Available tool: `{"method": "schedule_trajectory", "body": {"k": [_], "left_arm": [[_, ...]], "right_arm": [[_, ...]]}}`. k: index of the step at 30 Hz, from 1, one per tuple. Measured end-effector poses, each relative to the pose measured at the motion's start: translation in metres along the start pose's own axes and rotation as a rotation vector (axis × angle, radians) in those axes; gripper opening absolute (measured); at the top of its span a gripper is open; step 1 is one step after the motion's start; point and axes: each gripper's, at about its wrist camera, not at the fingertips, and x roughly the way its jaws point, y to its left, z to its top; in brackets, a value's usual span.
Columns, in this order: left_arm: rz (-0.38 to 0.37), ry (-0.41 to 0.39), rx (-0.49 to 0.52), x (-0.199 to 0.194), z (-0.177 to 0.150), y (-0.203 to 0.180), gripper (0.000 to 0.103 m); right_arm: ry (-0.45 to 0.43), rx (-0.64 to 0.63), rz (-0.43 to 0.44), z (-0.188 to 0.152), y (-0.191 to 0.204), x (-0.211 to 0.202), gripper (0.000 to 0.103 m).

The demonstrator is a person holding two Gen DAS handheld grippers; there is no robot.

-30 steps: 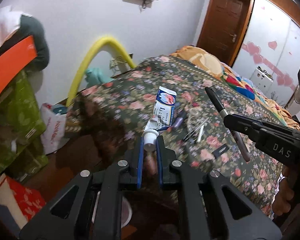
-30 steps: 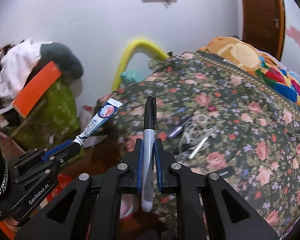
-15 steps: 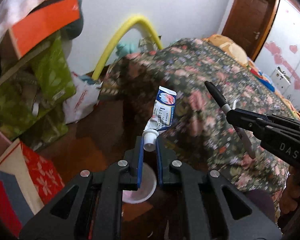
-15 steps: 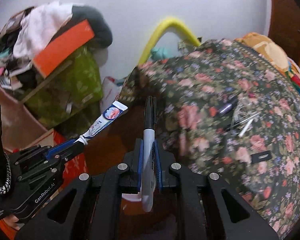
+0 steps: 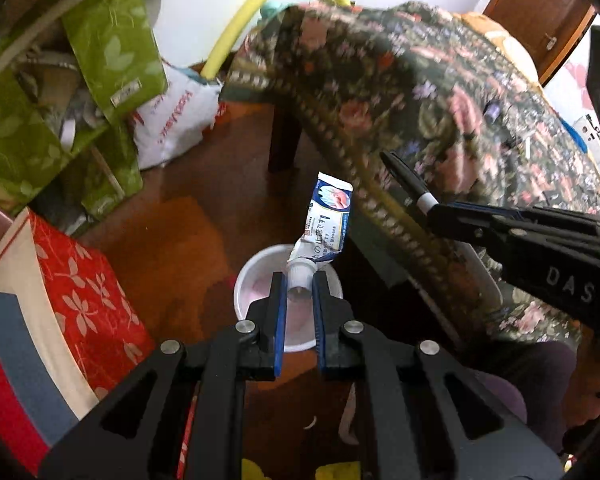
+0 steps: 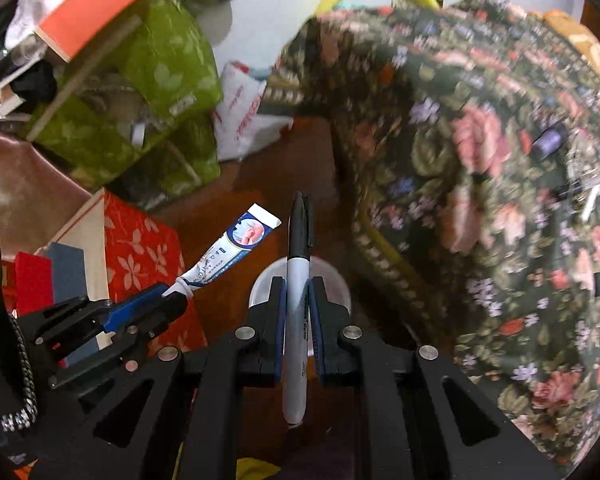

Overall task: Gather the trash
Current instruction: 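Open the left tool over the bin while the right tool releases the marker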

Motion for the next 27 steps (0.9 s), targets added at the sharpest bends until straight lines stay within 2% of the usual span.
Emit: {"method": "schedule_trajectory", "body": {"k": [7,11,13,15,16,20,27], "left_arm": [[-0.001,0.068,-0.022,0.024,-0.004,0.012,0.011],[-0.039,0.090,-0.061,0.035,-0.002,0.018,0.011],[-0.039,0.098,-0.100,0.042,0.000,0.023,0.016],[-0.052,0.131,-0.116,0.051,0.001,0.024,0.024],[-0.055,0.139,-0.119,0.053,0.001,0.024,0.024],[-0.022,0.120,-0.081,0.050,0.002,0.020,0.024],[0.013,0.014,-0.018,0.016,0.012,0.007,0.024]], "right_arm": [[0.100,0.011,0.030,0.005,0.001,0.035,0.011],[0.133,0.010,0.037,0.007,0.003,0.049,0.012],[0.136,-0.002,0.021,0.008,0.002,0.050,0.019],[0.138,-0.011,0.010,0.007,0.002,0.050,0.036],[0.132,-0.013,0.010,0.008,0.001,0.049,0.036],[0.102,-0.032,-0.010,0.007,-0.002,0.040,0.036],[0.015,-0.044,-0.010,0.007,-0.004,0.007,0.036]]}}
